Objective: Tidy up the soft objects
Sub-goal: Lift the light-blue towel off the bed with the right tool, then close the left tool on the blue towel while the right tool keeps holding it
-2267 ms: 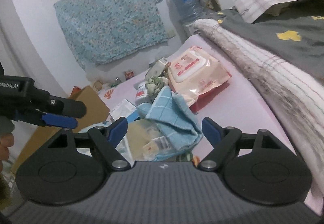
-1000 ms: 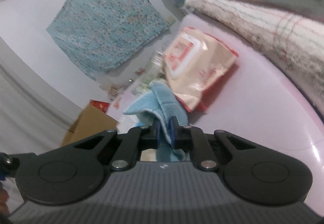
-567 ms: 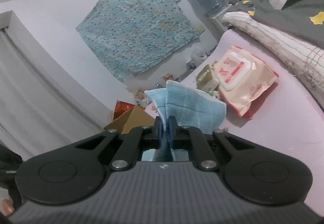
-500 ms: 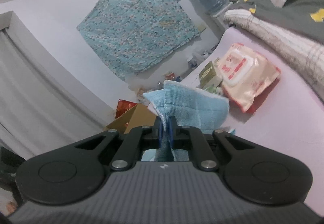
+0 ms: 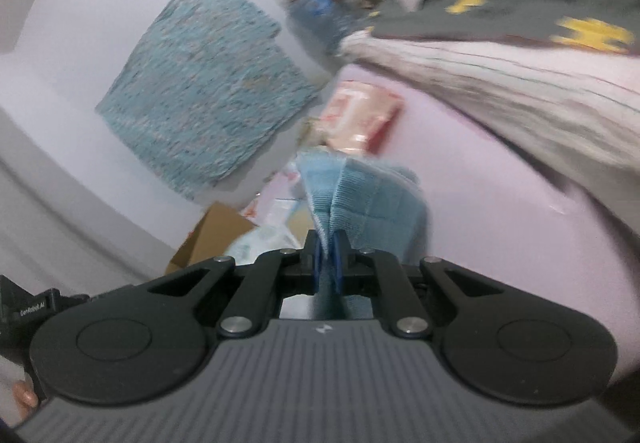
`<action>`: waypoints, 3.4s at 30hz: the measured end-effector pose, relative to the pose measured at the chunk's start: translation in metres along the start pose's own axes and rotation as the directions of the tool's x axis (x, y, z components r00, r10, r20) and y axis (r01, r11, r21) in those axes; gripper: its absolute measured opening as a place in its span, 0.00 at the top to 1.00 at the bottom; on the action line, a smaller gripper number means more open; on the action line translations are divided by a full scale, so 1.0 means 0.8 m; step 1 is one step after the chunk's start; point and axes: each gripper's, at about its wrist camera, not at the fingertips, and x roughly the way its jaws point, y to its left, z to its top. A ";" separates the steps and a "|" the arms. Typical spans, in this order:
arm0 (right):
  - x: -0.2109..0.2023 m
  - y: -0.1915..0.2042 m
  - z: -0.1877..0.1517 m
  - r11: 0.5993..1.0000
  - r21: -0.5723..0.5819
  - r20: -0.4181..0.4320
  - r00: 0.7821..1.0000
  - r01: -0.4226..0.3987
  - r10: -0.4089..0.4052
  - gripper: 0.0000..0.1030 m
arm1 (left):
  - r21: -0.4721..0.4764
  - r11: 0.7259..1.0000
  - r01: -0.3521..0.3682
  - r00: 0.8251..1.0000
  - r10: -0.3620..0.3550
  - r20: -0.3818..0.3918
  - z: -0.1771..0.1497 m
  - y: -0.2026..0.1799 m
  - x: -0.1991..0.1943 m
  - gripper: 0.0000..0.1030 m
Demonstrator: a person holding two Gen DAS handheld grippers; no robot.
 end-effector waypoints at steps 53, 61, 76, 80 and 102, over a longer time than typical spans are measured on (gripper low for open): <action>-0.050 -0.062 -0.027 0.945 -0.285 -0.333 0.941 -0.163 0.062 0.51 | 0.084 0.989 -0.122 0.947 0.142 -0.289 -0.087 -0.068 0.174 0.59; -0.019 -0.083 -0.057 0.983 -0.117 -0.372 0.924 -0.139 0.086 0.53 | 0.060 0.992 -0.113 0.946 0.126 -0.297 -0.088 -0.062 0.175 0.60; -0.027 0.002 -0.093 0.799 -0.598 -0.309 0.938 -0.063 -0.158 0.87 | 0.033 0.997 -0.072 0.949 0.078 -0.305 -0.084 -0.064 0.168 0.42; -0.027 0.019 -0.103 0.701 -0.711 -0.275 0.936 -0.043 -0.221 0.87 | 0.003 0.999 -0.038 0.953 0.037 -0.300 -0.078 -0.065 0.165 0.30; -0.032 0.031 -0.094 0.787 -0.573 -0.293 0.954 -0.228 0.063 0.84 | -0.064 0.997 -0.036 0.938 0.012 -0.345 -0.074 -0.051 0.191 0.48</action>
